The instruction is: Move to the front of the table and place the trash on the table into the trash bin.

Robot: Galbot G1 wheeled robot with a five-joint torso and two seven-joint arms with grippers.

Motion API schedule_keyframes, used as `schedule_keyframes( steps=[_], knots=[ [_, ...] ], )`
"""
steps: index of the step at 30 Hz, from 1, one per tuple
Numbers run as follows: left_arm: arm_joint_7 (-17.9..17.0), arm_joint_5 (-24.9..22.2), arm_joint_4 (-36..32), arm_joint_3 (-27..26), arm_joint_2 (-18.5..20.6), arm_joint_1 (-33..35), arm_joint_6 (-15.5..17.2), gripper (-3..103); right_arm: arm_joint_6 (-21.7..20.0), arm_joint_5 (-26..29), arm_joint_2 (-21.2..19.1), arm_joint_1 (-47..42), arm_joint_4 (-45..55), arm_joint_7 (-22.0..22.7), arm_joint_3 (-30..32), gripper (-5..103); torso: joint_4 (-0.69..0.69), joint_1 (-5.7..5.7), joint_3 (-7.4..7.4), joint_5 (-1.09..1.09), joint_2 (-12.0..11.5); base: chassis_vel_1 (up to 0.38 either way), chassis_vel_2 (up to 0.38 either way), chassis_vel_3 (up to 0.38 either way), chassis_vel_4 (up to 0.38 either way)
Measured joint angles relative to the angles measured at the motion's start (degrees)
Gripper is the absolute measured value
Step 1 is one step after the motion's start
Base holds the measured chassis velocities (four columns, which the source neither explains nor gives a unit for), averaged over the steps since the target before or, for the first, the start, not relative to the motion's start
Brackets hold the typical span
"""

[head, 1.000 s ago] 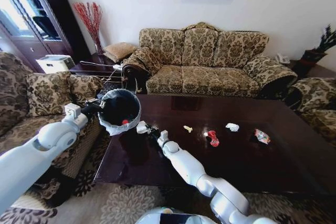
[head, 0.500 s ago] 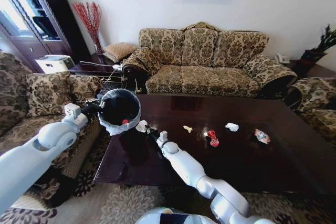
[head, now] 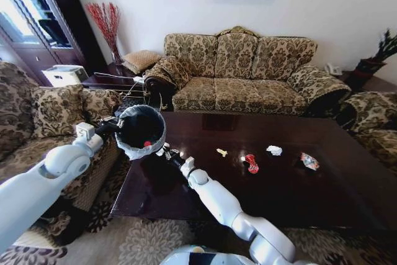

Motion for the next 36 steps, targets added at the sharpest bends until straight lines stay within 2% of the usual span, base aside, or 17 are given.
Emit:
schedule_keyframes(
  steps=[2, 5, 6, 7, 11, 12, 14, 15, 17, 18, 21, 28, 36],
  knots=[
    [0.58, 2.77, 2.16, -1.03, 0.59, -0.46, -0.96, 3, 0.09, -2.03, 0.0, -0.32, 0.52, 0.73, 0.05, 30, 0.0, 0.0, 0.0, 0.0, 0.0, 0.0, 0.0, 0.0, 0.0],
    [0.95, 4.22, 3.99, -1.58, 1.22, -0.77, -1.81, 3, 0.09, -3.15, 0.0, -0.43, 0.66, 1.29, 0.2, 35, 0.01, 0.0, 0.0, 0.0, 0.0, 0.0, 0.0, 0.0, 0.0],
    [1.14, 4.89, 5.39, -1.93, 1.63, -0.97, -2.49, 3, 0.06, -4.45, 0.0, -0.43, 0.59, 1.7, 0.52, 47, 0.02, 0.0, 0.0, 0.0, 0.0, 0.0, 0.0, 0.0, 0.0],
    [1.14, 4.89, 5.39, -1.93, 1.63, -0.97, -2.49, 3, 0.06, -4.45, 0.0, -0.43, 0.59, 1.7, 0.52, 47, 0.02, 0.0, 0.0, 0.0, 0.0, 0.0, 0.0, 0.0, 0.0],
    [1.29, 4.95, 6.28, -2.29, 1.76, -1.04, -2.87, 3, -0.73, -9.07, 0.0, 0.0, -0.56, 4.94, 1.22, 69, 0.0, 0.0, 0.0, 0.0, 0.0, 0.0, 0.0, 0.0, 0.0],
    [1.29, 4.95, 6.28, -2.29, 1.76, -1.04, -2.87, 3, -0.73, -9.07, 0.0, 0.0, -0.56, 4.94, 1.22, 69, 0.0, 0.0, 0.0, 0.0, 0.0, 0.0, 0.0, 0.0, 0.0],
    [1.3, 4.84, 6.26, -2.3, 1.56, -1.06, -2.9, 3, -1.44, -10.11, 0.0, 0.34, -1.42, 6.73, 1.23, 80, 0.0, 0.0, 0.0, 0.0, 0.0, 0.0, 0.0, 0.0, 0.0],
    [1.3, 4.84, 6.26, -2.3, 1.56, -1.06, -2.9, 3, -1.44, -10.11, 0.0, 0.34, -1.42, 6.73, 1.23, 80, 0.0, 0.0, 0.0, 0.0, 0.0, 0.0, 0.0, 0.0, 0.0],
    [1.31, 4.74, 6.16, -2.28, 1.29, -1.1, -2.9, 3, -1.76, -10.48, 0.0, 0.97, -2.82, 7.7, 1.1, 90, 0.01, 0.0, 0.0, 0.0, 0.0, 0.0, 0.0, 0.0, 0.0],
    [1.31, 4.74, 6.16, -2.28, 1.29, -1.1, -2.9, 3, -1.76, -10.48, 0.0, 0.97, -2.82, 7.7, 1.1, 90, 0.01, 0.0, 0.0, 0.0, 0.0, 0.0, 0.0, 0.0, 0.0],
    [1.31, 4.6, 5.78, -1.9, 1.0, -1.14, -2.9, 3, -1.85, -10.34, 0.0, 1.92, -5.04, 7.92, 0.99, 99, 0.01, 0.0, 0.0, 0.0, 0.0, 0.0, 0.0, 0.0, 0.0],
    [1.44, 4.33, 5.8, -1.57, 0.99, -1.26, -2.9, 3, -1.37, -7.61, 0.0, 1.99, -4.63, 5.22, -0.22, 100, 0.01, 0.0, 0.0, 0.01, 0.0, 0.0, 0.0, 0.0, 0.0],
    [1.51, 3.78, 5.63, -1.19, 0.42, -1.26, -2.9, 3, -1.07, -6.38, 0.0, 2.99, -4.73, 4.11, -1.72, 100, 0.01, 0.0, 0.0, 0.01, 0.0, 0.0, 0.0, 0.0, 0.0]
  ],
)
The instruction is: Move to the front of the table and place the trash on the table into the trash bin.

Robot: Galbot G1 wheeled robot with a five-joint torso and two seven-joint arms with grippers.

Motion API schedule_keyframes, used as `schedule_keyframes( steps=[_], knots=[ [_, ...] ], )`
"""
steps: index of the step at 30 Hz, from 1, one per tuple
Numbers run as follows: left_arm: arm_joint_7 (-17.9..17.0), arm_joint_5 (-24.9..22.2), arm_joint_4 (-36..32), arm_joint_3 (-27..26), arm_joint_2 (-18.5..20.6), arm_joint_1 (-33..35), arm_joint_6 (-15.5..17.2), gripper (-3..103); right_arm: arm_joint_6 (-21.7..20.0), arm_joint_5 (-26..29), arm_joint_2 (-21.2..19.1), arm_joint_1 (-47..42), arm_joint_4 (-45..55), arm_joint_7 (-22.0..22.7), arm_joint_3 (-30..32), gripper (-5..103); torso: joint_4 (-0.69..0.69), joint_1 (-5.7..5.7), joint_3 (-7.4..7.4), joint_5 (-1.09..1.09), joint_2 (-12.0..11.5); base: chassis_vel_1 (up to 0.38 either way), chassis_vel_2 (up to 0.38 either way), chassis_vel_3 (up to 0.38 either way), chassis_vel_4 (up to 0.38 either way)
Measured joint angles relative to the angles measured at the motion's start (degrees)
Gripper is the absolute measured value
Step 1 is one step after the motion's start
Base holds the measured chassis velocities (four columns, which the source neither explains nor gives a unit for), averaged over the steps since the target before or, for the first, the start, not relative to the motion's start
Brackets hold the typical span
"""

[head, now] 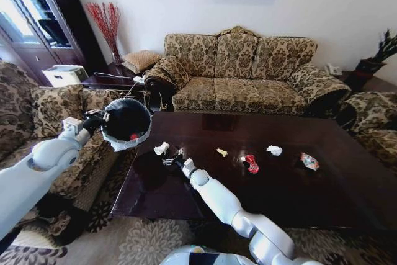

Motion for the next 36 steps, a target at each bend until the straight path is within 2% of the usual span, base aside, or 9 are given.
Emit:
schedule_keyframes(
  steps=[12, 28, 36],
  knots=[
    [0.01, -0.39, -1.56, 0.51, -0.12, -0.36, 0.18, 3, 0.86, 1.58, 0.0, 4.48, -5.98, -0.05, -2.24, 100, -0.01, 0.0, 0.0, 0.0, 0.0, 0.0, 0.0, 0.0, 0.0],
    [0.41, -0.22, -1.33, 0.82, -0.72, -0.4, 0.2, 3, 0.69, 5.91, 0.0, 4.91, -1.19, -2.96, -5.4, 100, 0.01, 0.0, 0.0, 0.0, 0.0, 0.0, 0.0, 0.0, 0.0],
    [0.42, -0.2, -2.04, 0.99, -1.77, -0.21, 0.2, 3, 0.57, 5.92, -0.01, 7.77, -6.38, -2.88, -7.62, 100, -0.01, 0.0, 0.0, -0.01, 0.0, 0.0, 0.0, 0.0, 0.0]
  ],
)
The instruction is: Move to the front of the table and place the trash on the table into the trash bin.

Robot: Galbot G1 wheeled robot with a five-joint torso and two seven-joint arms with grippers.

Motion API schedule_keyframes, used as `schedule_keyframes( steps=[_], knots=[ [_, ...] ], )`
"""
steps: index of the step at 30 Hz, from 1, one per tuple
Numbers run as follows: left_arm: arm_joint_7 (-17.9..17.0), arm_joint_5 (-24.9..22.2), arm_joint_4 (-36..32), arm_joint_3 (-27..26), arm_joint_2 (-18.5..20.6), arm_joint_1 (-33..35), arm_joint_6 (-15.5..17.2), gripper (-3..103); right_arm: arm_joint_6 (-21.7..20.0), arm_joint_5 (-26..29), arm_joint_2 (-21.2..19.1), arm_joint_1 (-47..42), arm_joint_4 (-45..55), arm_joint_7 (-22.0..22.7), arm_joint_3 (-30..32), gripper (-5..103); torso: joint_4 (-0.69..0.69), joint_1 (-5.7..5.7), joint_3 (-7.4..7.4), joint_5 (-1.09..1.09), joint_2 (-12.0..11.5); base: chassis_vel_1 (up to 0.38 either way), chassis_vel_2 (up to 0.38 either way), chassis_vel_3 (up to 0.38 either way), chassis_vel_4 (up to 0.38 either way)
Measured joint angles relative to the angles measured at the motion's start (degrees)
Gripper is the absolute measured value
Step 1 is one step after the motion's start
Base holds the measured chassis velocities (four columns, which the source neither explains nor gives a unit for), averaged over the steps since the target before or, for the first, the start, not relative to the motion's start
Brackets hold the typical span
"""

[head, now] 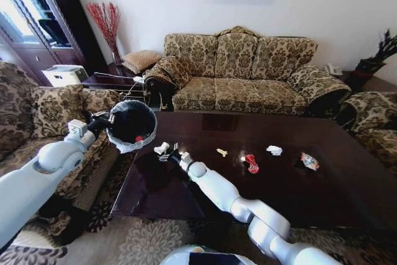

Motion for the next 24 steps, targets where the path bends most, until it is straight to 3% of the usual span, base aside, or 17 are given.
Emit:
schedule_keyframes(
  steps=[7, 11, 24],
  knots=[
    [0.0, -0.05, -0.73, -0.22, -0.4, 0.07, 0.06, 3, -0.05, 0.19, 0.01, 0.21, -0.67, 0.15, -0.77, 100, 0.0, 0.0, 0.0, 0.0, 0.0, 0.0, 0.0, 0.0, 0.0],
    [0.1, -0.05, -0.41, -0.27, -0.58, 0.11, 0.06, 3, 2.18, 1.19, 0.01, -0.23, -0.38, -0.07, -0.16, 100, 0.0, 0.0, 0.0, 0.0, 0.0, 0.0, 0.0, 0.0, 0.0],
    [0.23, 0.02, -0.13, 0.01, -0.76, -0.06, 0.05, 3, 1.64, 1.0, 0.01, -2.69, 3.86, -0.05, 0.48, 100, 0.0, 0.0, 0.0, 0.0, 0.0, 0.0, 0.0, 0.0, 0.0]
  ],
)
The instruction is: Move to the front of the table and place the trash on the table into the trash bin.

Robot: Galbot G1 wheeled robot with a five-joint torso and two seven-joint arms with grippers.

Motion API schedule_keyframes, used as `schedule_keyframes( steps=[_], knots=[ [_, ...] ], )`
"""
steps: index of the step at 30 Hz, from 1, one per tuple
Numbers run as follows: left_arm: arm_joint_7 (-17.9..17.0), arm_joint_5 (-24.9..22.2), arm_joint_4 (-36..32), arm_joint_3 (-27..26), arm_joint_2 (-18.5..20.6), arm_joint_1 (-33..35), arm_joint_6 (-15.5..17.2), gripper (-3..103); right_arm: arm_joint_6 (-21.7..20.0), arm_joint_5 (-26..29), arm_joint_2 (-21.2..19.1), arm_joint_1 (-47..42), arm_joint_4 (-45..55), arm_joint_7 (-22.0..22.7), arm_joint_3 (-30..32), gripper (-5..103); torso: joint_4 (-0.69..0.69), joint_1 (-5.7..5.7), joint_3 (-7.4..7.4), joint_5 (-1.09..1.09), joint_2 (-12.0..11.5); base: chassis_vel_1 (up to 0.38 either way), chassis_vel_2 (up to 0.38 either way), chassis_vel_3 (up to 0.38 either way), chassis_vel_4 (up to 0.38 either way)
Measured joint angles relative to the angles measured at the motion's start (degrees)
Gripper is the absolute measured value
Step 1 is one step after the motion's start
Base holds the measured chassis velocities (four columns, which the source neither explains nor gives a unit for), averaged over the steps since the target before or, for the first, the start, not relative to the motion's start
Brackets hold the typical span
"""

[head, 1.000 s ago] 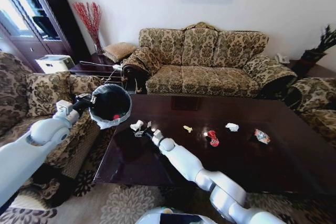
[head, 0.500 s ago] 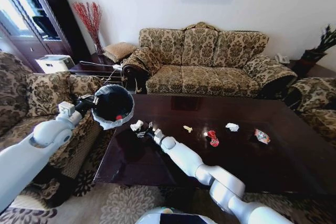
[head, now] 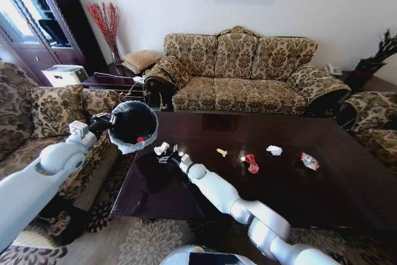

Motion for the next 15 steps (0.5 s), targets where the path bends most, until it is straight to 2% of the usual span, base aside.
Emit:
schedule_keyframes(
  steps=[5, 10, 15],
  knots=[
    [0.01, 0.0, -0.15, -0.04, -0.02, 0.12, 0.0, 3, -0.04, 0.02, -0.01, -0.31, 0.72, 0.3, 0.66, 100, -0.01, 0.0, 0.0, 0.0, 0.0, 0.041, 0.023, -0.045, -0.048],
    [0.04, -0.02, -0.15, -0.16, 0.0, 0.15, -0.04, 3, -0.11, 0.11, -0.01, -0.87, 2.17, 0.84, 0.54, 100, -0.01, 0.0, 0.0, 0.01, 0.0, 0.128, 0.117, -0.135, -0.158],
    [0.04, -0.09, -0.05, -0.15, -0.19, 0.2, -0.05, 3, -1.27, -1.77, 0.02, -1.51, 2.82, 3.54, 0.22, 100, 0.08, 0.0, 0.0, -0.06, 0.0, 0.136, 0.144, -0.097, -0.108]
  ],
)
